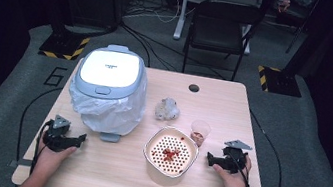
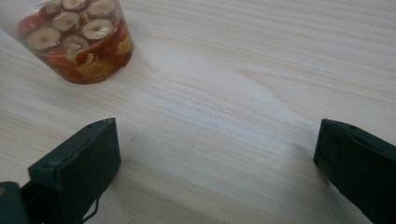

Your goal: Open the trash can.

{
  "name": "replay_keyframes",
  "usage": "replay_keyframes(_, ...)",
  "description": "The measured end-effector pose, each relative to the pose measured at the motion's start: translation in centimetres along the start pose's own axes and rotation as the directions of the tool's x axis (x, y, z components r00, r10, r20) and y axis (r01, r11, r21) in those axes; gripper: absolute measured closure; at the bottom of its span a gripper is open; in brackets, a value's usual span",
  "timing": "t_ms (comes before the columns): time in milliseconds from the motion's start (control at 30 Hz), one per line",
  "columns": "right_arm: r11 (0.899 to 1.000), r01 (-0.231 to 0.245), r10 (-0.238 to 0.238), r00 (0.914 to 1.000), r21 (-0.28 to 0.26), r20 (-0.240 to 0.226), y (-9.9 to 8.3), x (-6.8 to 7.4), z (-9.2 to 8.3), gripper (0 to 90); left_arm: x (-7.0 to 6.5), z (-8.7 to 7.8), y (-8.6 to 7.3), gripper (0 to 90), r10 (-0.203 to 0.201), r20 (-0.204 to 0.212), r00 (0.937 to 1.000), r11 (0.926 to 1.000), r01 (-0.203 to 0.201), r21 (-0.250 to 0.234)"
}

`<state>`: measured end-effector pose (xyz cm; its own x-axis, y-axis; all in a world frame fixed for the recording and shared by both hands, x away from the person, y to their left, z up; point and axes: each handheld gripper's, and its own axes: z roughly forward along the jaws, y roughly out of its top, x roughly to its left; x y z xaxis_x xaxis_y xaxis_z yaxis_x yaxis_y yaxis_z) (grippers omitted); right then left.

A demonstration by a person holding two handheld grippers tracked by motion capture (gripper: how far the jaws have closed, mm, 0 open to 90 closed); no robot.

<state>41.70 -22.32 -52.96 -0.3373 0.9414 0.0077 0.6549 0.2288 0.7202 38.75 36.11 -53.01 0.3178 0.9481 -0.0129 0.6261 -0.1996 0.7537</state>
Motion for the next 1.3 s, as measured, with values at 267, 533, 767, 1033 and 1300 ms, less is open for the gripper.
replay_keyframes(267, 1.0, 0.0, 0.0, 1.0, 0.0, 0.0, 0.0, 0.0, 0.0, 0.0, -0.1, 0.0, 0.0, 21.5, -0.005, 0.005, 1.0, 1.0, 0.005, -0.008)
replay_keyframes(533, 1.0, 0.001, -0.001, 1.0, 0.001, -0.002, 0.0, 0.0, 0.0, 0.0, -0.2, -0.2, -0.2, 30.0, 0.001, 0.015, 0.9999, 0.9999, 0.0, -0.016)
replay_keyframes(767, 1.0, 0.001, -0.001, 1.0, 0.001, -0.001, 0.0, 0.0, 0.0, 0.0, -0.4, -0.3, -0.2, 34.3, 0.004, 0.027, 0.9996, 0.9996, -0.003, -0.028)
replay_keyframes(1033, 1.0, 0.001, -0.001, 1.0, 0.0, -0.001, 0.0, 0.0, 0.0, 0.0, -0.7, -0.8, 0.1, 44.8, -0.033, 0.064, 0.9974, 0.9993, 0.034, -0.016)
replay_keyframes(1300, 1.0, 0.001, -0.001, 1.0, 0.001, -0.002, 0.0, 0.0, 0.0, 0.0, -2.1, -3.0, 1.5, 65.6, -0.002, 0.117, 0.9931, 0.9995, 0.005, -0.032)
